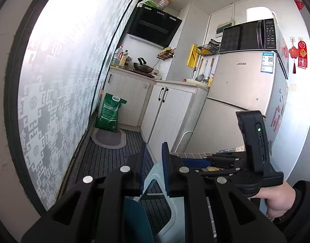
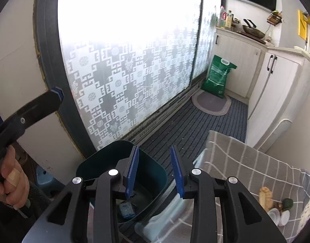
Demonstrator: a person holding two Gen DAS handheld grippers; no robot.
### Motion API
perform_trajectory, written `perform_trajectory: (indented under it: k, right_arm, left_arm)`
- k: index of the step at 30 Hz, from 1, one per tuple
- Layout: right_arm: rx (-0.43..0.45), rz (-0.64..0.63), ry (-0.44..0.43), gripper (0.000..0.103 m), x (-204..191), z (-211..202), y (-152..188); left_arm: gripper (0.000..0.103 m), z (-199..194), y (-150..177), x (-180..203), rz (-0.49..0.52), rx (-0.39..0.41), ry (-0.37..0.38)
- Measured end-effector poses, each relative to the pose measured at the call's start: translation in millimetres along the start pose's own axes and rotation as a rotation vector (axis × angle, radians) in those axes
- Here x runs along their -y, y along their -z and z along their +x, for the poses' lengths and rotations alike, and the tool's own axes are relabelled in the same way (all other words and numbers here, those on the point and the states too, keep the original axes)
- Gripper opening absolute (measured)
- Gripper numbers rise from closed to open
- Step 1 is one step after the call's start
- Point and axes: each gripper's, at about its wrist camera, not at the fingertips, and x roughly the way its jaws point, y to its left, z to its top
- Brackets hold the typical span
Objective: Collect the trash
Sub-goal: 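Move both tools back over the stool toward the clear lid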
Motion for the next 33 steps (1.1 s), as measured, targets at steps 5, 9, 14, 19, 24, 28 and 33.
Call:
perform_trajectory:
  k: [5, 9, 14, 19, 24, 28, 33]
  right_arm:
    - [0.039, 0.047, 0.05, 0.033, 35.4, -24.3, 5.7]
    - [0.05, 0.078, 0.079, 0.033, 58.4, -40.6, 17.4]
    - [0.05, 0.126, 0.121, 0.033, 85.1, -52.7, 38.5]
    - [0.041, 0.173, 0.174, 0.045, 114.2, -65.4, 62.7]
    - [0.018, 0.203, 0.205, 0.047, 132.1, -74.5, 83.7]
    - [-0.015, 0.217, 0.222, 0.047, 141.3, -74.8, 101.6]
    - [-0.05, 0.258, 0.188, 0.047, 148.8, -71.3, 116.4]
  left_arm:
    - [0.021, 14.2, 3.5, 21.5, 0.023, -0.022, 0.02]
    - [0.024, 28.5, 8.1, 39.8, 0.041, -0.051, 0.036]
    - [0.028, 44.6, 13.4, 61.5, 0.056, -0.084, 0.063]
    - [0.031, 60.6, 18.7, 84.0, 0.073, -0.113, 0.086]
    - [0.033, 75.1, 25.0, 104.5, 0.104, -0.137, 0.092]
    - [0.036, 85.9, 28.8, 113.4, 0.105, -0.16, 0.092]
    - [0.04, 101.1, 33.2, 123.4, 0.112, -0.2, 0.086]
